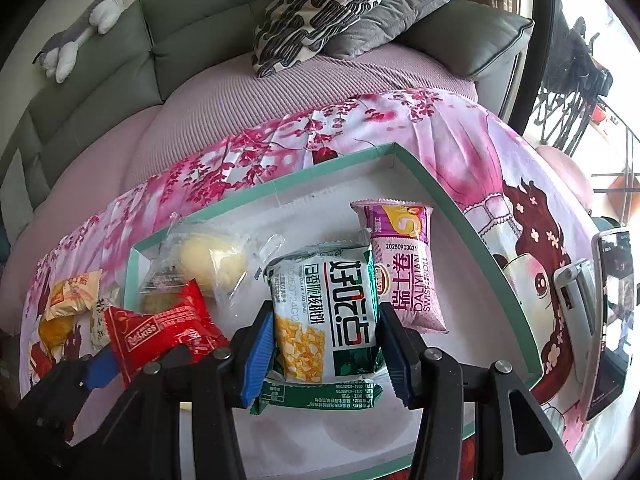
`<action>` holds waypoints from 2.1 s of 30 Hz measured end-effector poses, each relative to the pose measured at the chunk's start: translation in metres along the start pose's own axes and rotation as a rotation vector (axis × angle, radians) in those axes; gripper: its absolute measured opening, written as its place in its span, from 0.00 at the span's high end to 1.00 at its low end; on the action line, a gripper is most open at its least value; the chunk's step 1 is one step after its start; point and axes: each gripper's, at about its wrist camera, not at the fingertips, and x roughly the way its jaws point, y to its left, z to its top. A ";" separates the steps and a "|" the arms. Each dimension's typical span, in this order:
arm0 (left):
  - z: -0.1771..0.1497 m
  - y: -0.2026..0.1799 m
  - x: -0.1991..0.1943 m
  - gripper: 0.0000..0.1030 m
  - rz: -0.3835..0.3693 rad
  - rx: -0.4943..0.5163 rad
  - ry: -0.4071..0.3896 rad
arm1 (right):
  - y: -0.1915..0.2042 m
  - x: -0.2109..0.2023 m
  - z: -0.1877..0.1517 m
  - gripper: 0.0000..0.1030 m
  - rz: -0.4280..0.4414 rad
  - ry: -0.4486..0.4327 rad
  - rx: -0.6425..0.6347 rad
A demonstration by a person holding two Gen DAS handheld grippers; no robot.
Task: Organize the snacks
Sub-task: 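Open both tools to release the red bag and corn snack bag into the tray, then lift both tools away from the tray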
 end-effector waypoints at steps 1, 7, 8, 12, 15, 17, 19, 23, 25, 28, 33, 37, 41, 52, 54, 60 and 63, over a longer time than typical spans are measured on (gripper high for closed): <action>0.000 -0.001 0.000 0.55 0.000 0.003 0.002 | 0.000 0.001 0.000 0.48 -0.001 0.004 0.000; -0.001 -0.001 0.000 0.54 0.013 0.004 0.023 | 0.000 0.002 0.000 0.48 -0.007 0.011 -0.002; -0.001 -0.001 0.000 0.52 0.013 0.005 0.027 | 0.001 0.002 0.000 0.48 -0.008 0.013 -0.003; -0.002 0.000 0.000 0.46 0.015 0.005 0.037 | 0.001 0.002 0.000 0.48 -0.009 0.015 -0.006; -0.001 0.000 -0.001 0.46 0.024 0.009 0.045 | 0.002 0.002 0.000 0.48 -0.007 0.019 -0.008; -0.001 -0.001 -0.003 0.43 0.030 0.012 0.044 | 0.002 0.002 0.001 0.47 -0.005 0.022 -0.008; 0.000 -0.001 -0.006 0.40 0.036 0.013 0.037 | 0.001 0.001 0.001 0.46 0.000 0.023 -0.004; 0.002 0.000 -0.015 0.39 0.043 0.010 0.018 | 0.001 -0.002 0.001 0.40 0.006 0.013 0.000; 0.003 0.002 -0.019 0.39 0.048 0.007 0.010 | 0.000 -0.004 0.001 0.40 0.008 0.006 0.003; 0.005 0.006 -0.025 0.39 0.061 -0.006 -0.004 | -0.001 -0.009 0.002 0.40 0.003 -0.008 0.006; 0.007 0.022 -0.037 0.39 0.105 -0.065 -0.032 | -0.004 -0.017 0.004 0.40 0.001 -0.026 0.009; 0.006 0.044 -0.042 0.35 0.142 -0.157 -0.040 | -0.004 -0.016 0.004 0.37 0.006 -0.016 0.007; 0.003 0.068 -0.042 0.18 0.220 -0.251 -0.034 | 0.000 -0.014 0.003 0.30 0.009 -0.005 -0.008; -0.006 0.088 -0.036 0.08 0.371 -0.297 -0.013 | 0.017 -0.011 0.001 0.05 0.000 0.003 -0.078; -0.006 0.087 -0.035 0.05 0.376 -0.293 -0.010 | 0.018 -0.010 0.001 0.00 -0.006 0.002 -0.083; -0.007 0.085 -0.036 0.00 0.386 -0.285 -0.022 | 0.019 -0.009 0.001 0.00 -0.004 0.005 -0.092; -0.007 0.086 -0.037 0.00 0.384 -0.290 -0.027 | 0.019 -0.009 0.001 0.00 0.004 -0.001 -0.090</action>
